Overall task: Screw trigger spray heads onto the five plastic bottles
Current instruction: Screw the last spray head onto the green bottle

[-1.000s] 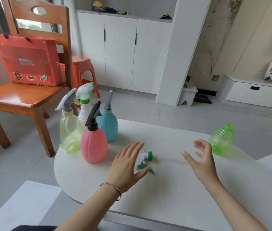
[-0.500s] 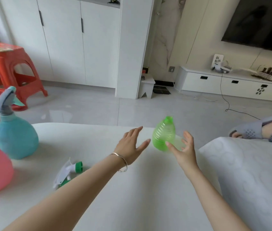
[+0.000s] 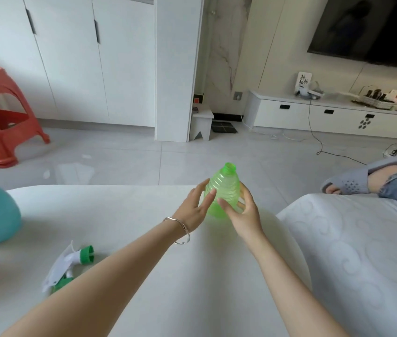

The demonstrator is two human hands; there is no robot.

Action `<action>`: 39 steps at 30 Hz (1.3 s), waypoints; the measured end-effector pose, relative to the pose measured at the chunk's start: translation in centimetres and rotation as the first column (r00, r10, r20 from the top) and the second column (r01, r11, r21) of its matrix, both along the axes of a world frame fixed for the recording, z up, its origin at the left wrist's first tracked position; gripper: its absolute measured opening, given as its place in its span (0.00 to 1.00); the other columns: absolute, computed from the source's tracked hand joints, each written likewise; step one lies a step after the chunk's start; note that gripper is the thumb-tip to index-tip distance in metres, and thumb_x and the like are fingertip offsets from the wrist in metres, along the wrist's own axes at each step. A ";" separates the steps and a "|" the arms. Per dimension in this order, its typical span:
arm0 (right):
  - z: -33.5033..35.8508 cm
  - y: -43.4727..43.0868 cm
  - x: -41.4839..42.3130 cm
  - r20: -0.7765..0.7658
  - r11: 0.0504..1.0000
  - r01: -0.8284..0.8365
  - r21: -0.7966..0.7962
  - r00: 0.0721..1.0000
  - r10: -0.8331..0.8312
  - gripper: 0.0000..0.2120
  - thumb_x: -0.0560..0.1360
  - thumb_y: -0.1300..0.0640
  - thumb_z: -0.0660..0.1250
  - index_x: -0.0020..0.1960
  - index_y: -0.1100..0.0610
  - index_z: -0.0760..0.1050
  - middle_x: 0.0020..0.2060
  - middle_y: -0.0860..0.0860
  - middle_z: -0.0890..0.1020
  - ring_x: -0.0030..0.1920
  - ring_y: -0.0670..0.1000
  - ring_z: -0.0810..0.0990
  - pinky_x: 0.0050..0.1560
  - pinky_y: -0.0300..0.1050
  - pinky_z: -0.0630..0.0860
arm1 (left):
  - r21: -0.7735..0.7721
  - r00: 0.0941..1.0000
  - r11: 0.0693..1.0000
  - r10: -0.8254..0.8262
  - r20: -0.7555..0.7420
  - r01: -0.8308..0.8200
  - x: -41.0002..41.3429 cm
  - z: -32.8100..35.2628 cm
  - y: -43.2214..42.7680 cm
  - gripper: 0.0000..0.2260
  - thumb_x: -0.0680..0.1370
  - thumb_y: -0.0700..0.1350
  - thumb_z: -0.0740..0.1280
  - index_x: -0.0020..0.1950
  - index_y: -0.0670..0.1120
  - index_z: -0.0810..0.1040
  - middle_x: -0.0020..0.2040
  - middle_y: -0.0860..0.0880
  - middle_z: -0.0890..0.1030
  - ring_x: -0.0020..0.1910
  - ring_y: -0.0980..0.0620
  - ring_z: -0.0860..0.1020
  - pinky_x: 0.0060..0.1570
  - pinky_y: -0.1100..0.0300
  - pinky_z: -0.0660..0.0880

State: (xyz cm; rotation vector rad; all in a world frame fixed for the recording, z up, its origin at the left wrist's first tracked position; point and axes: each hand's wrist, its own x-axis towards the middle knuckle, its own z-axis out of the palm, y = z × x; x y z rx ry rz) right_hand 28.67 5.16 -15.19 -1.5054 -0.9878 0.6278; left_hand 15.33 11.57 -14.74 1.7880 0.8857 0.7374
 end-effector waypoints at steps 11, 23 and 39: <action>6.3 -3.5 -9.9 -0.251 0.943 -0.331 0.027 0.911 0.327 0.32 0.61 0.40 0.72 0.63 0.50 0.72 0.58 0.52 0.81 0.53 0.45 0.83 0.54 0.41 0.78 | 0.116 0.981 0.990 0.060 0.184 -0.082 -11.9 5.0 -3.7 0.33 0.61 0.57 0.77 0.62 0.67 0.66 0.57 0.55 0.77 0.51 0.56 0.81 0.44 0.66 0.79; 3.9 -3.6 -17.8 0.004 0.822 -0.532 -0.206 0.839 0.544 0.20 0.72 0.52 0.72 0.62 0.46 0.72 0.60 0.44 0.78 0.60 0.39 0.76 0.56 0.32 0.72 | 0.232 0.934 0.906 0.357 0.027 -0.353 -29.1 4.4 -6.4 0.33 0.64 0.60 0.76 0.63 0.66 0.63 0.59 0.67 0.72 0.56 0.79 0.69 0.49 0.82 0.65; -0.1 -0.1 -22.8 0.595 0.779 -0.377 -0.501 0.503 0.627 0.19 0.77 0.45 0.62 0.67 0.49 0.72 0.56 0.50 0.74 0.60 0.50 0.71 0.61 0.42 0.63 | 0.164 0.919 0.908 0.395 -0.019 -0.386 -32.0 2.8 -6.1 0.34 0.63 0.59 0.73 0.65 0.61 0.61 0.56 0.71 0.66 0.51 0.88 0.62 0.44 0.88 0.60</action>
